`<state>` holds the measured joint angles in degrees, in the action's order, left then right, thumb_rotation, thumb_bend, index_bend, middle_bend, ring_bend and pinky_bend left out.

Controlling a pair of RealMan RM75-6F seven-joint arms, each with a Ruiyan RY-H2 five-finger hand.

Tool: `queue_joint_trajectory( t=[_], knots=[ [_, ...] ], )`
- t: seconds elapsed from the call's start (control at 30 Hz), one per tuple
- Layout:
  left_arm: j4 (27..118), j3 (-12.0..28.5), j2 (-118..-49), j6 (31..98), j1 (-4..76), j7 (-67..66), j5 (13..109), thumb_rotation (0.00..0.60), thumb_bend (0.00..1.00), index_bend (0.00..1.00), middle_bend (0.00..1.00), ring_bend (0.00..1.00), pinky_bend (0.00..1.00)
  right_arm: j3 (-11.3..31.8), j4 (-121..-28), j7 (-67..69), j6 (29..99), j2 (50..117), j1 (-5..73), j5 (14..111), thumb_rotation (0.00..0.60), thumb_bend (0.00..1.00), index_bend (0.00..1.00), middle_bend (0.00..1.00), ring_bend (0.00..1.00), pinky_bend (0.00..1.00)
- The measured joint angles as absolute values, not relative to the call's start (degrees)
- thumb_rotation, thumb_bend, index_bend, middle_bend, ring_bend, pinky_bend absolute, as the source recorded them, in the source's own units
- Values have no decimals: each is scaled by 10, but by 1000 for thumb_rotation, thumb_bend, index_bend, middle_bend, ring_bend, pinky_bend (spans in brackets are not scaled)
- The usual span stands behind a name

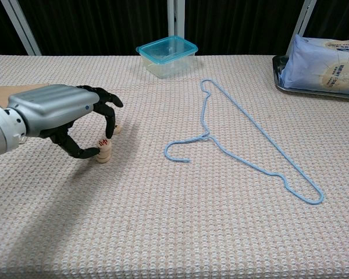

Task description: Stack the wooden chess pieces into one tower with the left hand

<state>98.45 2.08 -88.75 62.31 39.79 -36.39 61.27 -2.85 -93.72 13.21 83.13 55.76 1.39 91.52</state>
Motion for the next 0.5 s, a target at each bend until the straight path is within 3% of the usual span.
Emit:
queue_joint_trajectory(
  t=[0.37,0.5],
  knots=[
    [996,26,-880,627,396,-363,614,600,316,356,86,0,0,-28,-937,132,831,558,14,914,600,260,0,0,0,0],
    [1011,25,-871,629,396,-363,632,600,366,356,68,0,0,-28,-936,133,831,558,14,914,600,259,0,0,0,0]
  ],
)
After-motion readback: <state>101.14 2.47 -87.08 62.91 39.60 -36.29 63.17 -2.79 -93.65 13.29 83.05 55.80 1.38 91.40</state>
